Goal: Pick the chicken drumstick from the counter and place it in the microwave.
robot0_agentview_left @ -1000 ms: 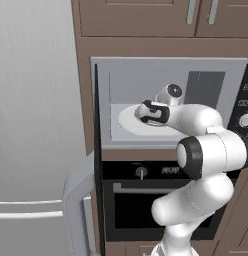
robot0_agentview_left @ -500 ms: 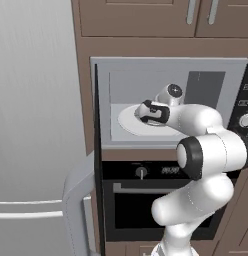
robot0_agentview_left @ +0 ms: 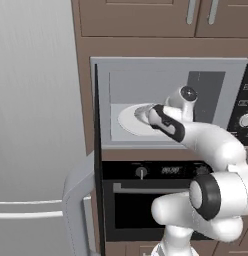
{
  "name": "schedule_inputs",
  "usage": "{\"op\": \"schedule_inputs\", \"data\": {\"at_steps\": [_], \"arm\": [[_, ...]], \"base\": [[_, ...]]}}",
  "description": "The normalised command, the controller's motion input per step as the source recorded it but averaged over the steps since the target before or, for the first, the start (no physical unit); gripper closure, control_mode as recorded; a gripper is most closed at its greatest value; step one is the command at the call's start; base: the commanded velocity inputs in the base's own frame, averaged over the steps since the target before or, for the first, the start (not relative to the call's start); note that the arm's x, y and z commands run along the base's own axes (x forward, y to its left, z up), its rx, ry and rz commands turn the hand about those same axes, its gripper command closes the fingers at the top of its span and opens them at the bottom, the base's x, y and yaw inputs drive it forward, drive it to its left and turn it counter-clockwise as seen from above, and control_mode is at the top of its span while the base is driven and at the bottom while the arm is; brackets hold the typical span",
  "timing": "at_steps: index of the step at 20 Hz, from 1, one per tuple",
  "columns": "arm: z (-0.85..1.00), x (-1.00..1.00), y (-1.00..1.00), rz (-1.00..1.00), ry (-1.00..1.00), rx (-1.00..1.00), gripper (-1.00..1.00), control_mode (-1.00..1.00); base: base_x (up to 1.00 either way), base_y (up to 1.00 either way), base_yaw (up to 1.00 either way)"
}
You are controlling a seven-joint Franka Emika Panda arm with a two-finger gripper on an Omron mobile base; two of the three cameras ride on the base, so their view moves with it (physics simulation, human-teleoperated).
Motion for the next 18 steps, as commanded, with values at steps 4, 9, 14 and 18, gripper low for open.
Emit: {"op": "schedule_inputs", "data": {"at_steps": [4,9,14,18], "arm": [[0.47,-1.00,0.00,-0.03,0.00,0.00,-1.00,-1.00],[0.75,-1.00,0.00,-0.02,0.00,0.00,-1.00,-1.00],[0.52,-1.00,0.09,-0.05,0.04,0.00,-1.00,-1.00],[0.28,-1.00,0.11,-0.02,0.06,0.00,-1.00,-1.00]], "base": [[0.00,0.00,0.00],[0.00,0.00,0.00],[0.00,0.00,0.00],[0.00,0.00,0.00]]}}
